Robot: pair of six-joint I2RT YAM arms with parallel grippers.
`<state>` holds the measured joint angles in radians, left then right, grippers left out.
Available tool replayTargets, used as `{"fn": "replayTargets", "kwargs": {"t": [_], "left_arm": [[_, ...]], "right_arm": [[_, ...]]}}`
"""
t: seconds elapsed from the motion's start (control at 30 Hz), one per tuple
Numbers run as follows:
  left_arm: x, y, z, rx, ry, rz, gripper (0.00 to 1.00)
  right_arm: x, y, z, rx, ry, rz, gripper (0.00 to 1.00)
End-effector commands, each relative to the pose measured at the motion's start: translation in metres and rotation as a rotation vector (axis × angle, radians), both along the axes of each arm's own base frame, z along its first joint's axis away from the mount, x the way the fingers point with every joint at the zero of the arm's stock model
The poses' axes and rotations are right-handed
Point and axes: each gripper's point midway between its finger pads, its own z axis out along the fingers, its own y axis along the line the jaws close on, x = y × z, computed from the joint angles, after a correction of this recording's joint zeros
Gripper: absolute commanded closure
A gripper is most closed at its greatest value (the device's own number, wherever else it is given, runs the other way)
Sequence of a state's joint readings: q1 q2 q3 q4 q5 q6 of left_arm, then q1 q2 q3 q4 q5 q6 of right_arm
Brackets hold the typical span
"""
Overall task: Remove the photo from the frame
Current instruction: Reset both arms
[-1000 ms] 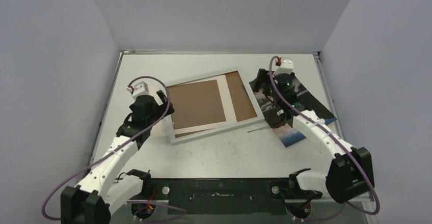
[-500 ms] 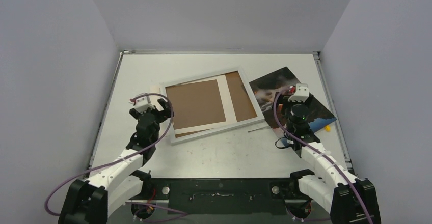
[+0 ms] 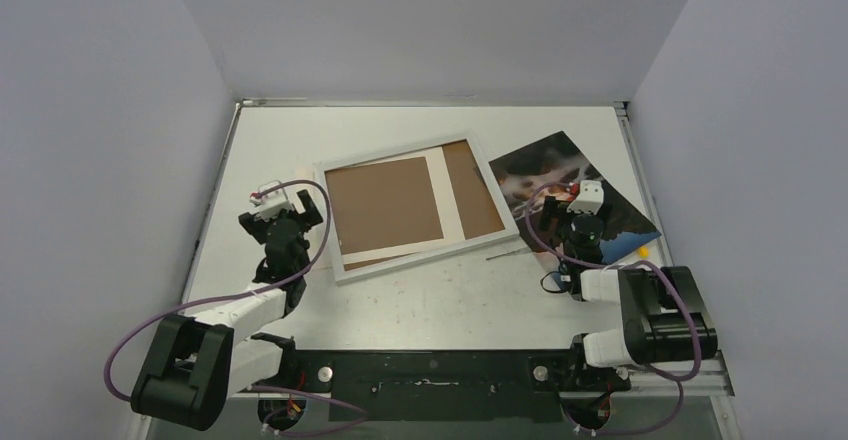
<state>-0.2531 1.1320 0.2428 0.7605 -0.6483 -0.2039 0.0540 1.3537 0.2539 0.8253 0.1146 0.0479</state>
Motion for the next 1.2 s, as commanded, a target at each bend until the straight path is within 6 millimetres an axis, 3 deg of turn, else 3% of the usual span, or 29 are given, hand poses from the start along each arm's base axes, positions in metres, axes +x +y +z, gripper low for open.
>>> {"fn": "replayTargets", "kwargs": {"t": [0.0, 0.1, 0.13, 0.37, 0.5, 0.57, 0.67, 0.73, 1.17], "left_arm": [[0.006, -0.005, 0.023, 0.017, -0.066, -0.019, 0.04], [0.004, -0.013, -0.005, 0.039, 0.000, -0.068, 0.04], [0.005, -0.010, -0.004, 0.066, -0.023, -0.070, 0.04], [0.021, -0.029, -0.008, 0.129, 0.009, -0.222, 0.03], [0.024, -0.013, -0.021, 0.088, -0.075, -0.241, 0.03], [0.029, -0.015, -0.029, 0.053, -0.015, -0.270, 0.04], [0.043, -0.024, -0.033, 0.063, 0.029, -0.346, 0.04], [0.045, -0.018, -0.035, 0.027, 0.044, -0.345, 0.03], [0.044, -0.018, -0.032, 0.043, 0.025, -0.331, 0.03]], "right_arm": [[0.016, -0.001, 0.023, -0.001, -0.177, -0.022, 0.09], [0.020, -0.002, 0.007, -0.003, -0.180, -0.038, 0.10], [0.023, 0.001, -0.002, -0.015, -0.110, -0.027, 0.10], [0.020, 0.005, 0.002, -0.050, -0.132, -0.035, 0.10], [0.024, 0.007, 0.000, -0.036, -0.121, -0.014, 0.10], [0.026, 0.006, -0.001, -0.026, -0.115, -0.003, 0.10], [0.026, 0.007, -0.001, -0.024, -0.118, 0.001, 0.10], [0.026, 0.007, -0.001, -0.025, -0.116, 0.001, 0.10], [0.026, 0.007, -0.001, -0.024, -0.116, 0.003, 0.10]]}}
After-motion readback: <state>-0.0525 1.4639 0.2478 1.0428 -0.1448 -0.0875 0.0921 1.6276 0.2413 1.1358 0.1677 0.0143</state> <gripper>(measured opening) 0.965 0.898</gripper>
